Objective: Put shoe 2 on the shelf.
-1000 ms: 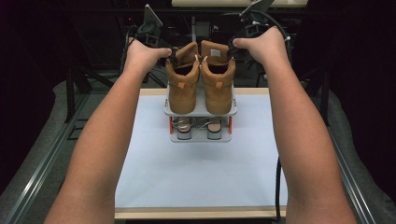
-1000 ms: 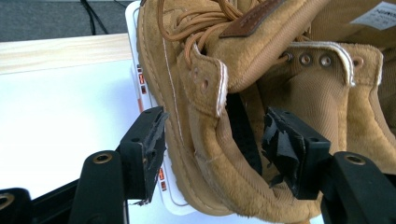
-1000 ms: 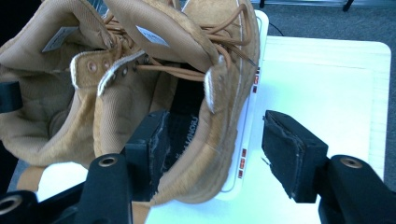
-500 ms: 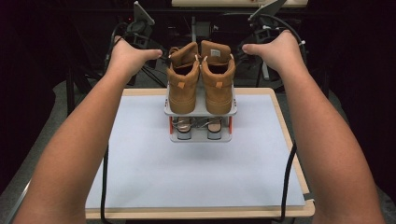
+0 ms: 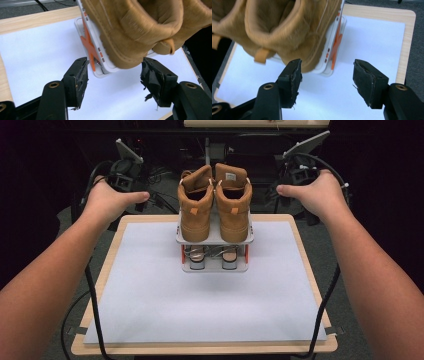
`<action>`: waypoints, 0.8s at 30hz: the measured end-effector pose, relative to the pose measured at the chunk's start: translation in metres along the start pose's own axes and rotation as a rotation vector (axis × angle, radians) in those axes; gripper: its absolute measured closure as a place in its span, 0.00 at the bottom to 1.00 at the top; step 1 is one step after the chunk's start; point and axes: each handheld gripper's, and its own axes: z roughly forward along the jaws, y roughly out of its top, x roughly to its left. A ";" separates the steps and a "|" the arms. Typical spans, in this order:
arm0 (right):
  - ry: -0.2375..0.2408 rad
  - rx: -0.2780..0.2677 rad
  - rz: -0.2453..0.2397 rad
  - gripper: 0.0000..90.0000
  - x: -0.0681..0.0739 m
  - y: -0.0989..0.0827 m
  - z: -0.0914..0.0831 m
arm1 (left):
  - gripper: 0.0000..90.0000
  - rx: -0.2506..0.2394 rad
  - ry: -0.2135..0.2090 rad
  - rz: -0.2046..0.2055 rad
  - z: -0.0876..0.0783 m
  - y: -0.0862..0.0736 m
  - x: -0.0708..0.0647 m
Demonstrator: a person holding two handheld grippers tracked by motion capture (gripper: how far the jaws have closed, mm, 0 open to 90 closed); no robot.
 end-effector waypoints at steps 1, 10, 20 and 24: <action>0.006 0.004 -0.004 0.44 -0.002 -0.006 0.000 | 0.43 0.002 -0.002 0.001 -0.001 -0.003 0.001; 0.021 -0.020 -0.018 0.44 -0.013 -0.047 -0.002 | 0.44 0.028 -0.001 0.019 0.005 -0.045 0.010; 0.011 0.023 -0.024 0.45 -0.033 -0.093 0.015 | 0.44 0.055 -0.038 0.029 0.023 -0.082 0.020; 0.000 0.020 -0.030 0.45 -0.038 -0.105 0.019 | 0.44 0.056 -0.035 0.046 0.033 -0.098 0.020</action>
